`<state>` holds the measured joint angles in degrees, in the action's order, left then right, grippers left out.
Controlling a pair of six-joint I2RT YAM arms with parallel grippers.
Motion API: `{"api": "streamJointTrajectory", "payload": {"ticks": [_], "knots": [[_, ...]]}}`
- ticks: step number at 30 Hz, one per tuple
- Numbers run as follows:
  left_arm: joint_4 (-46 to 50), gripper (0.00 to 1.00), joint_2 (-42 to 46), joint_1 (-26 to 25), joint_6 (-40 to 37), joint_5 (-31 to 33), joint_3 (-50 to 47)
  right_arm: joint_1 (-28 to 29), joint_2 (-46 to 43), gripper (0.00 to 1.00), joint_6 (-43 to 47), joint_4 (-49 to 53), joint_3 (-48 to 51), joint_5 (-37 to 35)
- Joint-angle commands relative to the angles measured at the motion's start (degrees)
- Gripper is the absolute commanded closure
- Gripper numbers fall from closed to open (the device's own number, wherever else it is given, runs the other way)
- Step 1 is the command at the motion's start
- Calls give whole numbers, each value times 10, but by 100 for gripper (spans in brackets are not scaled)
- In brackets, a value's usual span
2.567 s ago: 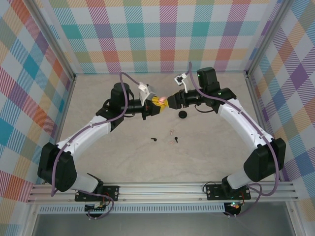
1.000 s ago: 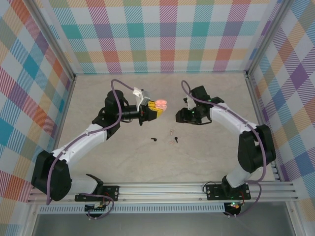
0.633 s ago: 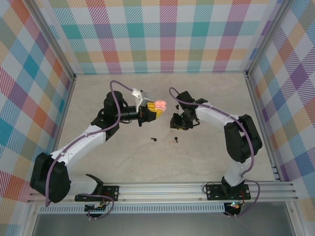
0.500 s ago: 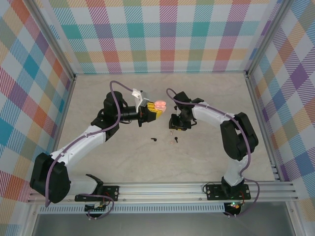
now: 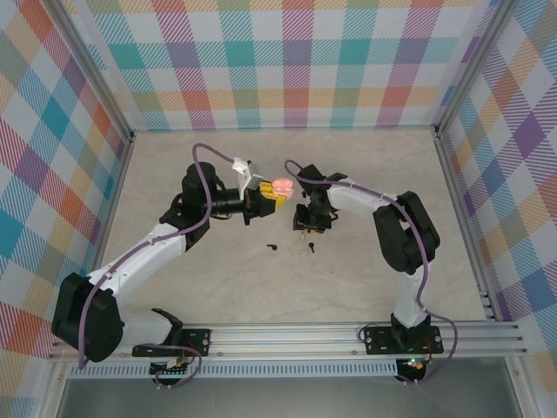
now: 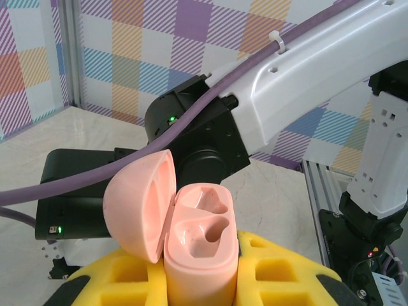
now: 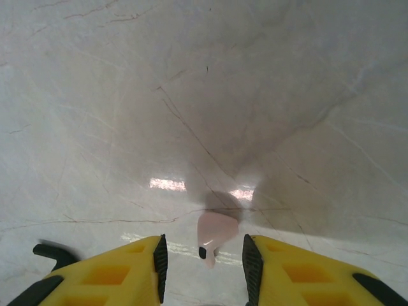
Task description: Insert wireless bluetooth earbuds into charging case
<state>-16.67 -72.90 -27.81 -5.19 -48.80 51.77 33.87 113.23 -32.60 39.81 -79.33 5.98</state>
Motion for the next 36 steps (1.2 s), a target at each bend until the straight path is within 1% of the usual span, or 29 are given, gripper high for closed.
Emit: {"api": "streamJointTrajectory", "payload": {"ticks": [1,11,27,36], "knots": [[-8,90,15,5,-4,-8,-7,6,14,60,-8,27,-21,-16],[-7,90,15,5,-4,-8,-8,12,45,61,-2,37,-44,-22],[-5,90,18,5,-6,-6,-10,18,67,71,9,59,-69,-50],[4,90,18,5,-5,-7,-5,18,71,74,28,60,-79,-60]]}}
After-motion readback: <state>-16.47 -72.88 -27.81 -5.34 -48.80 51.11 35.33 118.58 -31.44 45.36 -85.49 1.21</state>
